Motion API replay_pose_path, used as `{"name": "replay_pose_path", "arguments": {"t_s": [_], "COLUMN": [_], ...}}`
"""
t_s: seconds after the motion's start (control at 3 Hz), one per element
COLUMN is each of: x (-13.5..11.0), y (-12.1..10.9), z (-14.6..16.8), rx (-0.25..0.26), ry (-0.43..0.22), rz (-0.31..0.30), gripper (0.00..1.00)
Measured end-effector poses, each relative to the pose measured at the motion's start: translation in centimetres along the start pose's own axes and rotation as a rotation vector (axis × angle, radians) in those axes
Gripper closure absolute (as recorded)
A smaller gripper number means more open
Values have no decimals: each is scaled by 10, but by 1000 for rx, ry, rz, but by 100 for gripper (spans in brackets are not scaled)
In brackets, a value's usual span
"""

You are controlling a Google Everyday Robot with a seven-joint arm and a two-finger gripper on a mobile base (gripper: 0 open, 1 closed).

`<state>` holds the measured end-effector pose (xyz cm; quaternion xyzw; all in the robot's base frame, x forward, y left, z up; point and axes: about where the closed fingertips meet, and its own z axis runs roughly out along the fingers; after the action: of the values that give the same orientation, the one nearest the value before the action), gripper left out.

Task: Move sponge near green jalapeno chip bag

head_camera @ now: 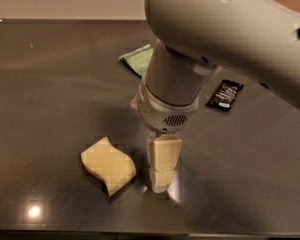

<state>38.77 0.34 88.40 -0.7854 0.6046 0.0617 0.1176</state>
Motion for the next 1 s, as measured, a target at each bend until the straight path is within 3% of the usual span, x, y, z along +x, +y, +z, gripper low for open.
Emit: {"name": "replay_pose_path", "arguments": {"t_s": [1.0], "x": [-37], "y": [-7], "z": [58], "rx": [-70], "ry": [-60], "rz": [-33], "gripper": [0]}}
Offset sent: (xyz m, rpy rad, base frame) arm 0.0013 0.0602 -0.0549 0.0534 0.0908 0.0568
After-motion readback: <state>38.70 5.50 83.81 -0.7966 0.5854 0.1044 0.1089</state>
